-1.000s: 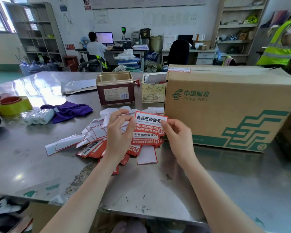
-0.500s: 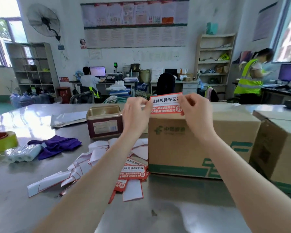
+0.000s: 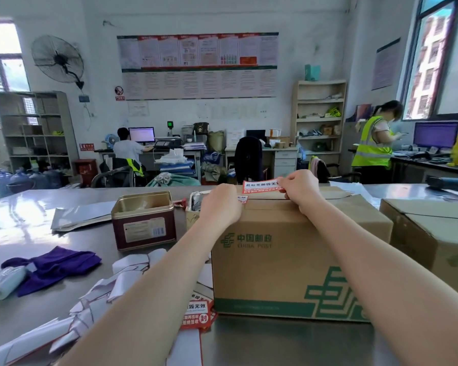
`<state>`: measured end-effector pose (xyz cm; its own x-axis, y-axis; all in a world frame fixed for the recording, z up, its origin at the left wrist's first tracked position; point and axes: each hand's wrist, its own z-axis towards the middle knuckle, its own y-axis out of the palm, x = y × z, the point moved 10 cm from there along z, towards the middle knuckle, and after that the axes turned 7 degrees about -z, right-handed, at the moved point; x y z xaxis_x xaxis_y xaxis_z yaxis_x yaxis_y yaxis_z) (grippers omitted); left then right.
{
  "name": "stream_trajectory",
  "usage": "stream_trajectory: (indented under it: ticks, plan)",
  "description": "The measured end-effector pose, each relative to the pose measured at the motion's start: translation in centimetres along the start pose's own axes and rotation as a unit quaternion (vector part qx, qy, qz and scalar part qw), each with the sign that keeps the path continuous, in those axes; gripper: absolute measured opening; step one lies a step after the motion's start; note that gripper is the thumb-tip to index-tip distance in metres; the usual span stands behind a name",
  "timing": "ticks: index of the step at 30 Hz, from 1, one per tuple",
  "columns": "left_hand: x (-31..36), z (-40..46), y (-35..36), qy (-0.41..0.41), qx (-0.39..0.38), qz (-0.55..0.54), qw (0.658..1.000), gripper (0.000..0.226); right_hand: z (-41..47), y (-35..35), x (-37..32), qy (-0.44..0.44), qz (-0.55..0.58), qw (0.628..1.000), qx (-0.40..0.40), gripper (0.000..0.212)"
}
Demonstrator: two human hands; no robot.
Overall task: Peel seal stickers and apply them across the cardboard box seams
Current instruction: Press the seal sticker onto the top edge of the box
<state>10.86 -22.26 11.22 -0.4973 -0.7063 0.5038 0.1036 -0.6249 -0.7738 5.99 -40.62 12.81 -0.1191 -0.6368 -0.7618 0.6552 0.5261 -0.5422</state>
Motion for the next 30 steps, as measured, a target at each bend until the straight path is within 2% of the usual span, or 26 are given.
stream_trajectory:
  ticks: [3, 6, 10, 16, 30]
  plan:
    - [0.4, -0.1, 0.4, 0.010, -0.014, 0.008, 1.000, 0.029, 0.2, 0.4, 0.1, -0.006, -0.035, 0.999, -0.013, 0.032]
    - [0.6, -0.2, 0.2, 0.014, -0.011, 0.013, 1.000, 0.031, 0.1, 0.3, 0.0, -0.021, -0.053, 0.998, -0.003, 0.036]
    - [1.2, -0.8, -0.1, 0.031, -0.012, 0.011, 0.999, 0.033, 0.0, 0.4, 0.0, -0.021, -0.064, 0.998, -0.005, 0.027]
    - [1.5, -1.2, -0.3, 0.047, -0.006, 0.018, 0.999, 0.037, 0.2, 0.6, 0.3, -0.011, -0.050, 0.999, -0.012, 0.026]
    - [1.3, -0.5, 0.4, 0.050, -0.015, 0.055, 0.997, 0.034, 1.6, 1.3, 1.0, -0.006, -0.103, 0.995, -0.017, 0.025]
